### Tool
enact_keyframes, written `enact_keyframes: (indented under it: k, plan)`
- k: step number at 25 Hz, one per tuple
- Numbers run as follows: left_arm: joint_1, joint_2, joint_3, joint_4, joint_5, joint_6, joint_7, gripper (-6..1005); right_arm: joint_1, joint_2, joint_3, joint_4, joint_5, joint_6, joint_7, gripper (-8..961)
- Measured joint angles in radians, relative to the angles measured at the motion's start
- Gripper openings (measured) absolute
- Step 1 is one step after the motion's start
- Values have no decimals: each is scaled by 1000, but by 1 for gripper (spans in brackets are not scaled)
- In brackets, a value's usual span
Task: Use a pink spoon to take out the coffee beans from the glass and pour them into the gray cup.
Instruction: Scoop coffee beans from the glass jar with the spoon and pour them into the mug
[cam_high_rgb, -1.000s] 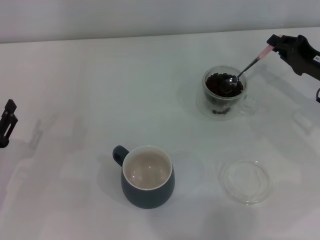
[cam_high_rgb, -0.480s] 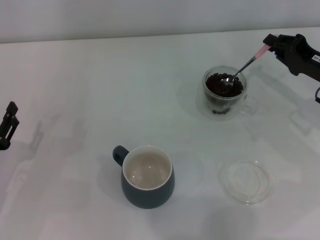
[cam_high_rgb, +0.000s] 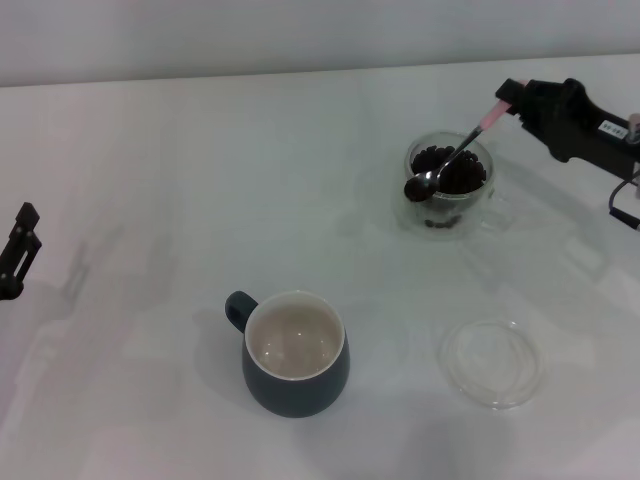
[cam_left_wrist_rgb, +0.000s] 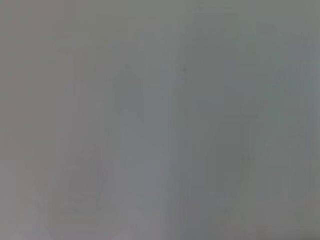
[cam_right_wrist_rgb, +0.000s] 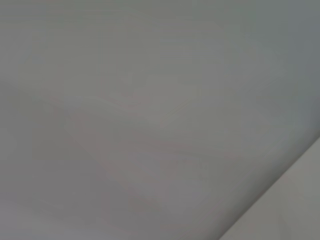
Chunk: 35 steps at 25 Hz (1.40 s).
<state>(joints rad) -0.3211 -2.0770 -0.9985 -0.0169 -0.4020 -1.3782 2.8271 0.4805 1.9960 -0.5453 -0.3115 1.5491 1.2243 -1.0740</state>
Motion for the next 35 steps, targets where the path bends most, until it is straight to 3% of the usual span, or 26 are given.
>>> enact_keyframes:
  k: [6,35]
  plan:
    - [-2,0,0,0,0,1,0,626,10,15,-45,1,3,17,6,181]
    - [-5,0,0,0,2,2,0,626,86,31,-166,113,8,193,-42,187]
